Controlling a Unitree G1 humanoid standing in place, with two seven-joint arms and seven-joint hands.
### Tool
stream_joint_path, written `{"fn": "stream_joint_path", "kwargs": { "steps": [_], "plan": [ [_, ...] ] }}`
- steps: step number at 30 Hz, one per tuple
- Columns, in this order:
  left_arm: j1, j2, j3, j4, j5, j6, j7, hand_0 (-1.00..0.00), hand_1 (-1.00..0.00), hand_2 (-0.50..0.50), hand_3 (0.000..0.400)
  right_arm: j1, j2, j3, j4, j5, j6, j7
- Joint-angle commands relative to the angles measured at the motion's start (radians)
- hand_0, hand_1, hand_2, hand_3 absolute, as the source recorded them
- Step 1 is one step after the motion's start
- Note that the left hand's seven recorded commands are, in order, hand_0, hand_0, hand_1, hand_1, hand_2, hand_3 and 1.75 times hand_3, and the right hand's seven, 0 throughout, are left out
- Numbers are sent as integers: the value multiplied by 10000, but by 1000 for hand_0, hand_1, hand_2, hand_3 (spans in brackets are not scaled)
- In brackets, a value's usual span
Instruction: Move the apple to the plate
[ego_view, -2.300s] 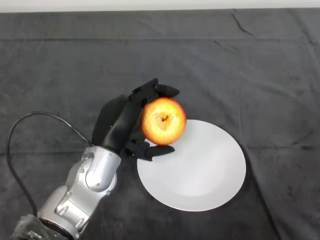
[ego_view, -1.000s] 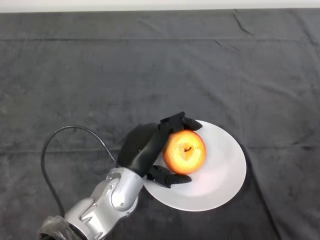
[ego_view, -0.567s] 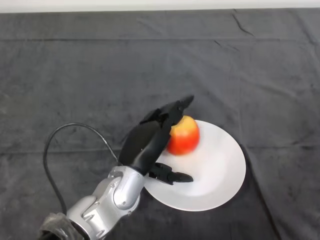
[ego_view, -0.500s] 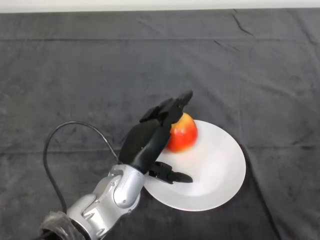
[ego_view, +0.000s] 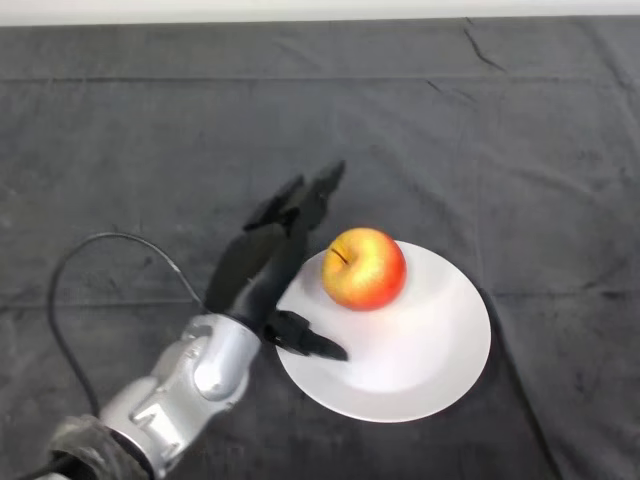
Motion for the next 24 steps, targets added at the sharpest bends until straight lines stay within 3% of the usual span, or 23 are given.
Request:
{"fn": "stream_joint_path", "kwargs": {
  "steps": [1,24],
  "plan": [
    [-33,478,366,-582,-114,103,-106,0,0,0,0,-393,-228,-41,-159,235,-22,-8],
    [1213,2723,4234,-2133,-1137,156,-157,0,0,0,0,-372,-204,-29,-213,229,-24,-25]
  ]
}}
